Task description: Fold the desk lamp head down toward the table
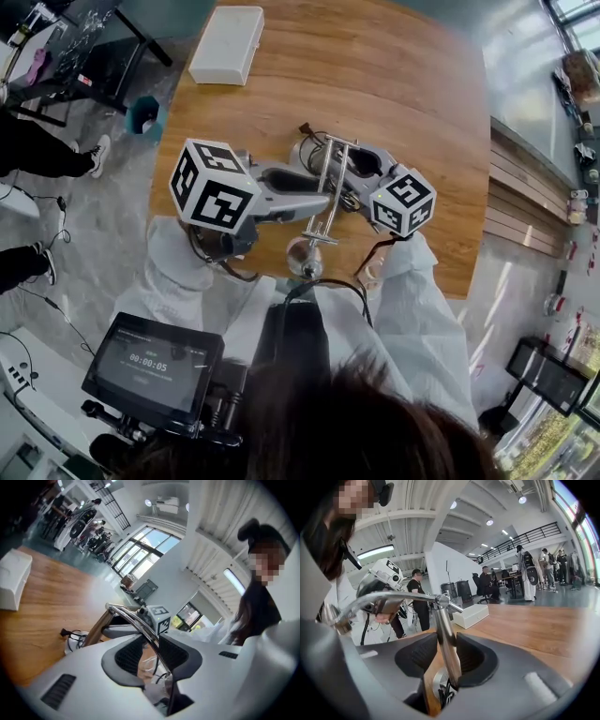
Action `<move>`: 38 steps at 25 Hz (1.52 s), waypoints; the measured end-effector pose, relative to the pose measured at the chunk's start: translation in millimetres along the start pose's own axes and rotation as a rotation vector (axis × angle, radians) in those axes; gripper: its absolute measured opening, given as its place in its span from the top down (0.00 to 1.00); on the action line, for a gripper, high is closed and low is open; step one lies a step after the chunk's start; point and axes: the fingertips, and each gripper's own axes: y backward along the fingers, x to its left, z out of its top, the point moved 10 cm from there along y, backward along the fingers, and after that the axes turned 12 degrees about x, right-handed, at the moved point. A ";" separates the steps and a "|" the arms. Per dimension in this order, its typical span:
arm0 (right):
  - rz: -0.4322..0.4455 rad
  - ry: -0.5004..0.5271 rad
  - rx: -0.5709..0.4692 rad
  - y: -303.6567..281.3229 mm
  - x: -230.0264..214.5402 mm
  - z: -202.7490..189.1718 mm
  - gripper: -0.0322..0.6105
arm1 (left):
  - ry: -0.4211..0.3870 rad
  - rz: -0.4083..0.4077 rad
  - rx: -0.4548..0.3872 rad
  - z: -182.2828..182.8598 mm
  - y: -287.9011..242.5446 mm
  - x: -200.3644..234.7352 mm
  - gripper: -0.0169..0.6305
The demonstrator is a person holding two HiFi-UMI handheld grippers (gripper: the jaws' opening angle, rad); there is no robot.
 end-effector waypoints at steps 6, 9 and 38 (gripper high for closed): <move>0.049 -0.003 0.001 1.7 -4.7 1.1 0.76 | -0.158 0.189 -0.052 -26.2 -17.7 12.7 0.86; 0.071 0.004 0.005 2.9 -6.9 1.7 0.76 | -0.240 0.215 -0.090 -31.7 -21.9 17.1 0.86; 0.052 -0.059 0.011 11.8 -10.4 -2.9 0.73 | -0.368 0.374 -0.238 -53.9 -40.2 33.9 0.86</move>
